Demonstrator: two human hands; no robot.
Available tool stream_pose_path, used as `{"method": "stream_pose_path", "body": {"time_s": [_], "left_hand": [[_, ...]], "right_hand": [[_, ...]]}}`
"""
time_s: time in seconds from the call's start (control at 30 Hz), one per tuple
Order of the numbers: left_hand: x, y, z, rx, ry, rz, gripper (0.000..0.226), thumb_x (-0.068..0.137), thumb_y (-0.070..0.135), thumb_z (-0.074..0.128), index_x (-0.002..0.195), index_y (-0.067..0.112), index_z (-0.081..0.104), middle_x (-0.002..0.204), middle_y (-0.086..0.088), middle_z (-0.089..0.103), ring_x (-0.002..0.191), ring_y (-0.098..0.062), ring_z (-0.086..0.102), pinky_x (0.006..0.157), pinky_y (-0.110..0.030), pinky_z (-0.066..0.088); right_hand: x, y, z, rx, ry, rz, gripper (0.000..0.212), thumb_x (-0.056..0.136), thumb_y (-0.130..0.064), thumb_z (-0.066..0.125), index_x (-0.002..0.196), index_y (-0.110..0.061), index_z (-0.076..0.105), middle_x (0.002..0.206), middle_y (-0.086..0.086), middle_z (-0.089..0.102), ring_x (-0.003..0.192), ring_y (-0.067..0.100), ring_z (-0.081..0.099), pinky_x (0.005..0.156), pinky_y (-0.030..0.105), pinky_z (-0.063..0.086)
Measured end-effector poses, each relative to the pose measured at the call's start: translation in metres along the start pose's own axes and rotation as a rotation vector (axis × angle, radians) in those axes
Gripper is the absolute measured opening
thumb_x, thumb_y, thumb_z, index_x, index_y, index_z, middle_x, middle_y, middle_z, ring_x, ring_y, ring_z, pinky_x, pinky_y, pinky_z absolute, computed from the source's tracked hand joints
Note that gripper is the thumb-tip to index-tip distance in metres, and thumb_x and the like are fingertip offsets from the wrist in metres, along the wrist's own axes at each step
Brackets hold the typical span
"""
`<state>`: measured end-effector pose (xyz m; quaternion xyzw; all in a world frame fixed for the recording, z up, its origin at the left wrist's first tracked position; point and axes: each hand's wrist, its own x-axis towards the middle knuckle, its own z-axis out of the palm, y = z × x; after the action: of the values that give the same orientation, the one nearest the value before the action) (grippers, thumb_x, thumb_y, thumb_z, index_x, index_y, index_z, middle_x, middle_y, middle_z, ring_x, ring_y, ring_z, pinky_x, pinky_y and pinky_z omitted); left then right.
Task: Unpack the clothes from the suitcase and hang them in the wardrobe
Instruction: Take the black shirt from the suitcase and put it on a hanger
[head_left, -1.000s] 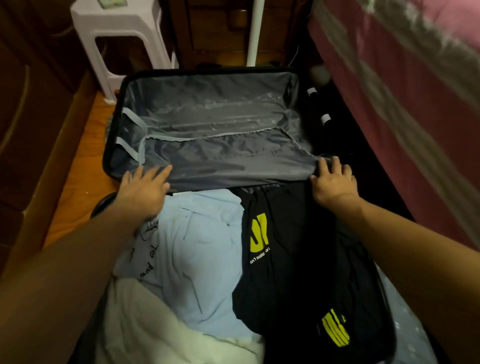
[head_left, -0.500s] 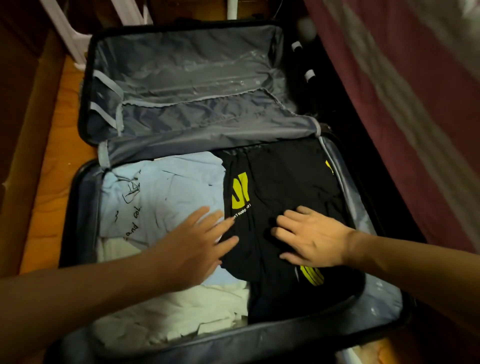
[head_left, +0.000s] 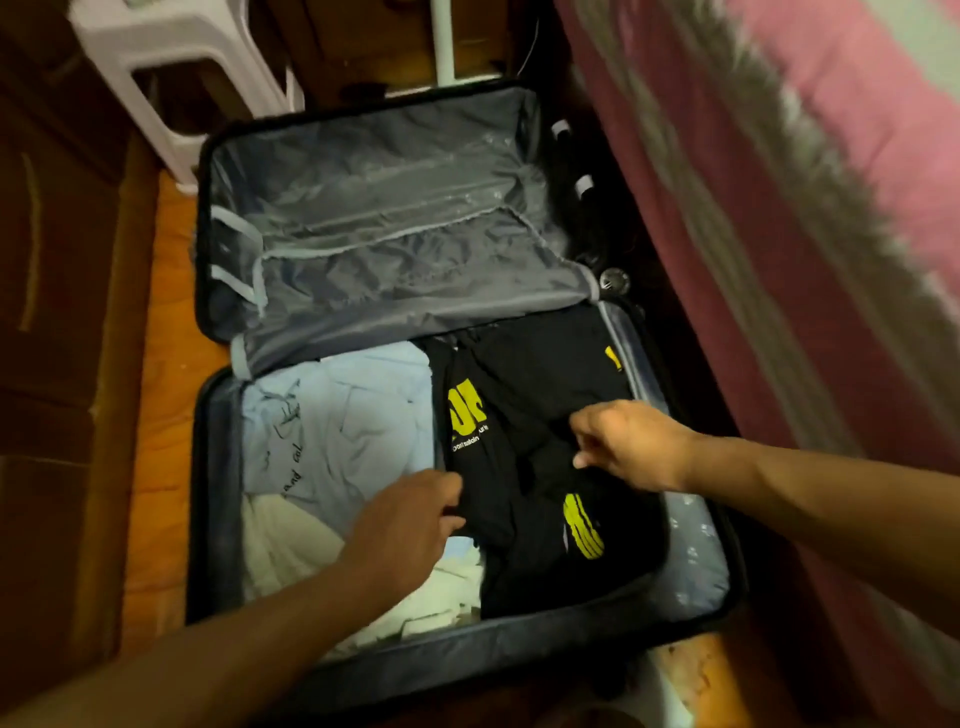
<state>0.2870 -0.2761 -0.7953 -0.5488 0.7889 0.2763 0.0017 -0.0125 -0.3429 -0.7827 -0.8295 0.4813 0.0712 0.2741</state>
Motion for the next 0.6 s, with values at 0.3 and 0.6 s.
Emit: {"method": "stream_pose_path", "body": {"time_s": [0.3,0.6], "left_hand": [[-0.072,0.124,-0.192,-0.588,0.233,-0.602,0.020,0.092,0.008,0.070,0.079,0.021,0.061,0.088,-0.002,0.068,0.089,-0.023,0.064,0.076,-0.031,0.045],[-0.141,0.269,-0.404,-0.870,-0.301,-0.481,0.049,0.091,0.014,0.074,0.127,0.036,0.049,0.126,0.008,0.057,0.105,-0.009,0.058,0.074,-0.015,0.047]], "right_hand": [[-0.146,-0.095,-0.189,1.173,0.556,0.557,0.019,0.095,-0.007,0.063,0.080,-0.001,0.053,0.074,0.014,0.049,0.067,0.015,0.045,0.066,0.027,0.041],[-0.259,-0.263,-0.403,1.849,0.604,0.400,0.025,0.101,-0.015,0.056,0.077,-0.021,0.048,0.070,0.002,0.032,0.059,0.013,0.038,0.068,0.034,0.045]]}}
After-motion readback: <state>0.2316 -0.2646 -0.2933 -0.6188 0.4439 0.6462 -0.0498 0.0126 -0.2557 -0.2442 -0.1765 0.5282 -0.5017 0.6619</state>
